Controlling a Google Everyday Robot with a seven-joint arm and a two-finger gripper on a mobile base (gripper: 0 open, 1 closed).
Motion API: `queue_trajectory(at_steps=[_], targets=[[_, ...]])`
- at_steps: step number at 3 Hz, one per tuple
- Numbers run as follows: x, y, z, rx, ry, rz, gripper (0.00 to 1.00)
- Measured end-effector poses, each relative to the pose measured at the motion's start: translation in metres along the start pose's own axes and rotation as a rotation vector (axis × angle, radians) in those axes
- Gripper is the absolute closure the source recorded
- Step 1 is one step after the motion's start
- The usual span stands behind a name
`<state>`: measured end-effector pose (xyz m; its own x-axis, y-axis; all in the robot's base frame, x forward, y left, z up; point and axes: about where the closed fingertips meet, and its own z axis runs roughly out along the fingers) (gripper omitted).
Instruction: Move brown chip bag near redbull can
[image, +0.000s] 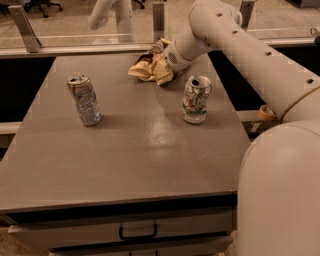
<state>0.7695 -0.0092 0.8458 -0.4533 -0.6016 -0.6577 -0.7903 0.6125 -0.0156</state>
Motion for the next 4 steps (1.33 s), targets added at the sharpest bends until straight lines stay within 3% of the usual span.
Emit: queue_trajectory(at_steps=[2,4], targets=[[0.0,0.0,0.0,0.0,0.0,0.0,1.0],[-0.023,0.042,-0.037,0.044,-0.078,-0.094,1.0]])
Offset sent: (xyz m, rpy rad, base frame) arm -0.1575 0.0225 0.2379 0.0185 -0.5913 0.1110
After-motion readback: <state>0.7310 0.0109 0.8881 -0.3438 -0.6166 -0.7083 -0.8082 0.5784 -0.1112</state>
